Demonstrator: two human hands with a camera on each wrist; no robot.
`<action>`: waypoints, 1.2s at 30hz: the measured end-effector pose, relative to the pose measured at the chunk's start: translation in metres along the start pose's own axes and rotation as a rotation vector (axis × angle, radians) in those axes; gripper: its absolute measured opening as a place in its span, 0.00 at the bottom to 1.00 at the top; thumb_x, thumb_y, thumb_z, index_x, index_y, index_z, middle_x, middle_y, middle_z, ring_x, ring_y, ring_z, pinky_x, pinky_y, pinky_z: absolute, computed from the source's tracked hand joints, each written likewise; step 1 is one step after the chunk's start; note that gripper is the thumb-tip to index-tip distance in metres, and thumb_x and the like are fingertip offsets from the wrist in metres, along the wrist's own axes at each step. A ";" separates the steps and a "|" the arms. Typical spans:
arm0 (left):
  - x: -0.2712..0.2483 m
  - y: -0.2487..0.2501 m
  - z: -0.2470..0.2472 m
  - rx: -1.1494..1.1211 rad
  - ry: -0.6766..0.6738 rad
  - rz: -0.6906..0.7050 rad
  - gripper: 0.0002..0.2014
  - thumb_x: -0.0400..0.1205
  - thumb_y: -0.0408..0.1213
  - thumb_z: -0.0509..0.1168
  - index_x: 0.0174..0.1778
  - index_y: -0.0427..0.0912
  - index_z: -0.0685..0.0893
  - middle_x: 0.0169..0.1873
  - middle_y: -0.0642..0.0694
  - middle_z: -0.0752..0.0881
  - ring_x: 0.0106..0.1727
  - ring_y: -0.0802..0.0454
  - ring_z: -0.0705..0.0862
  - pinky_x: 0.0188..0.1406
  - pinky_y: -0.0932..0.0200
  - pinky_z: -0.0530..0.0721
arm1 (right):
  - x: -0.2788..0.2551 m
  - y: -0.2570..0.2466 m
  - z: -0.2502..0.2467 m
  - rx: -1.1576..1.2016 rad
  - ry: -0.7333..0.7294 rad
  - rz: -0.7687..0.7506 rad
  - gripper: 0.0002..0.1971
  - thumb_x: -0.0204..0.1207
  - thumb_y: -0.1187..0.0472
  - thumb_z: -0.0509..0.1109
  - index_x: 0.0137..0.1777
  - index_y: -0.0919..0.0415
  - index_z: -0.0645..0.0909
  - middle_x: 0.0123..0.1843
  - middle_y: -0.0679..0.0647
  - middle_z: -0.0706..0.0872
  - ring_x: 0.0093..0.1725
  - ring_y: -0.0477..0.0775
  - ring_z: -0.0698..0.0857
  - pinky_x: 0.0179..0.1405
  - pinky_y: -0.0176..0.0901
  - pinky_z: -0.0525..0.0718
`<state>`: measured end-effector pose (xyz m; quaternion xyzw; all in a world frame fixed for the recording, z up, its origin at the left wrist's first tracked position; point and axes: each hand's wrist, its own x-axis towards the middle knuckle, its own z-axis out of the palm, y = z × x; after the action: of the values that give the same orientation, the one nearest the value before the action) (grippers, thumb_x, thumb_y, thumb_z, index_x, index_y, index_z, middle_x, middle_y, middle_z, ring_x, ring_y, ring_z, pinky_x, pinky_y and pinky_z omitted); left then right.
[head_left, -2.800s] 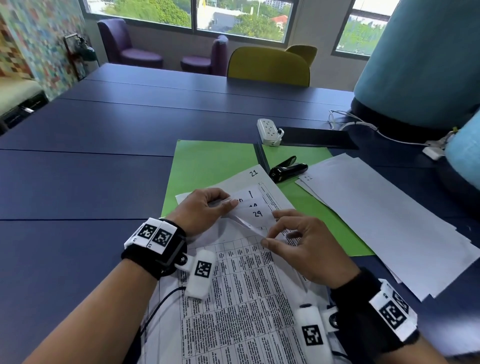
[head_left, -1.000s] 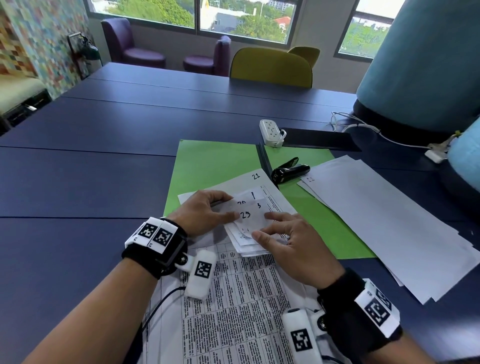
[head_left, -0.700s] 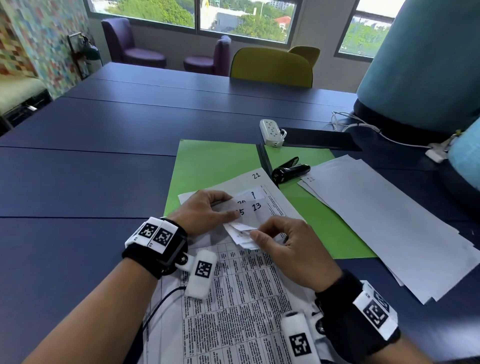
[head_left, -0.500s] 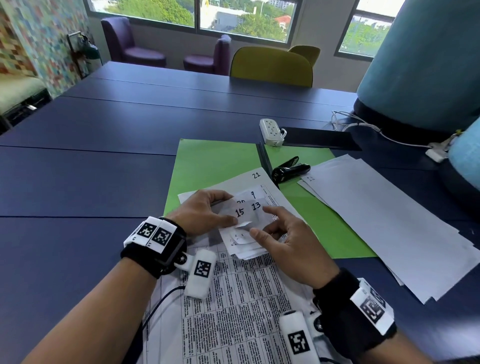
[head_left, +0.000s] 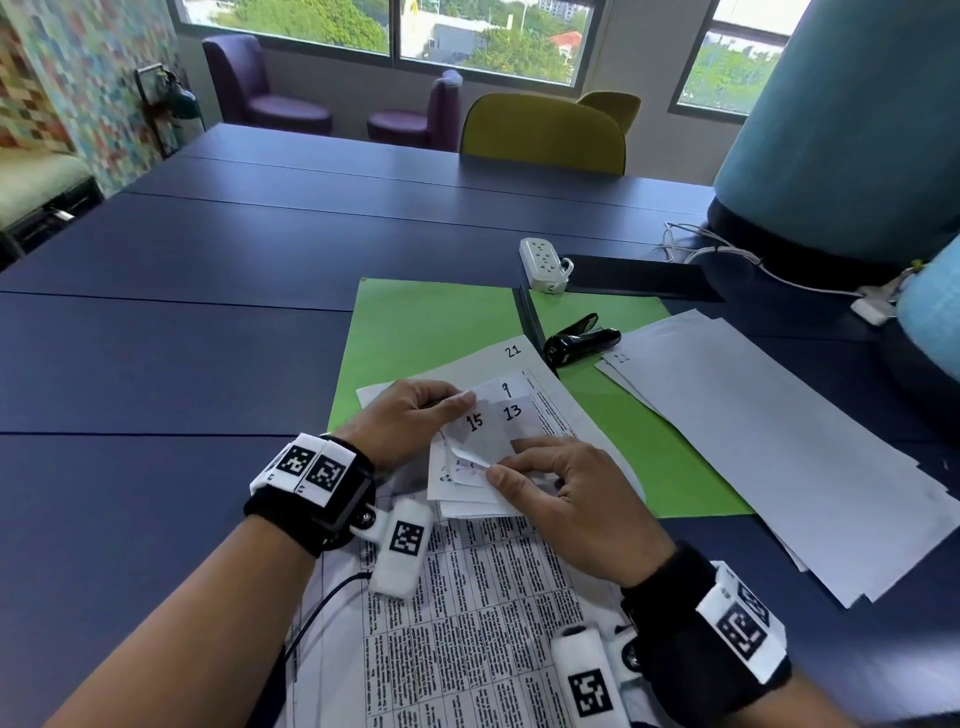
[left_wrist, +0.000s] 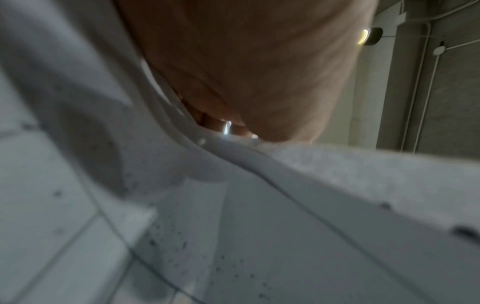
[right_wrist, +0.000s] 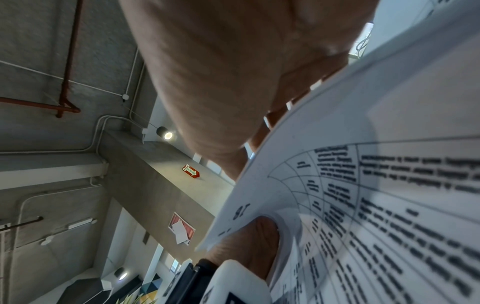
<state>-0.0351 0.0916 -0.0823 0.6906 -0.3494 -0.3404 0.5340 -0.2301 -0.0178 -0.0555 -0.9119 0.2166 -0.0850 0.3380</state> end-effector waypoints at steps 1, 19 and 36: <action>0.000 -0.001 0.000 -0.034 -0.002 -0.010 0.23 0.75 0.64 0.71 0.47 0.45 0.92 0.49 0.37 0.93 0.50 0.31 0.89 0.64 0.28 0.83 | -0.001 0.000 0.000 0.011 0.010 -0.006 0.20 0.74 0.32 0.67 0.56 0.41 0.89 0.69 0.36 0.82 0.69 0.36 0.77 0.70 0.52 0.80; -0.001 0.002 -0.004 0.058 -0.072 -0.093 0.12 0.79 0.33 0.76 0.57 0.49 0.87 0.50 0.46 0.94 0.54 0.36 0.92 0.60 0.37 0.89 | -0.003 -0.003 0.000 0.081 0.050 0.016 0.12 0.76 0.41 0.72 0.54 0.44 0.88 0.62 0.35 0.86 0.63 0.33 0.81 0.64 0.48 0.83; 0.000 0.000 -0.001 -0.035 -0.048 -0.087 0.10 0.83 0.27 0.70 0.53 0.47 0.88 0.50 0.42 0.93 0.47 0.43 0.91 0.58 0.42 0.89 | 0.001 -0.008 0.000 -0.064 -0.092 0.030 0.23 0.80 0.36 0.64 0.69 0.45 0.84 0.81 0.41 0.67 0.79 0.42 0.65 0.77 0.51 0.70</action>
<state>-0.0344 0.0921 -0.0825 0.6872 -0.3258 -0.3857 0.5224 -0.2272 -0.0131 -0.0501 -0.9219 0.2171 -0.0310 0.3194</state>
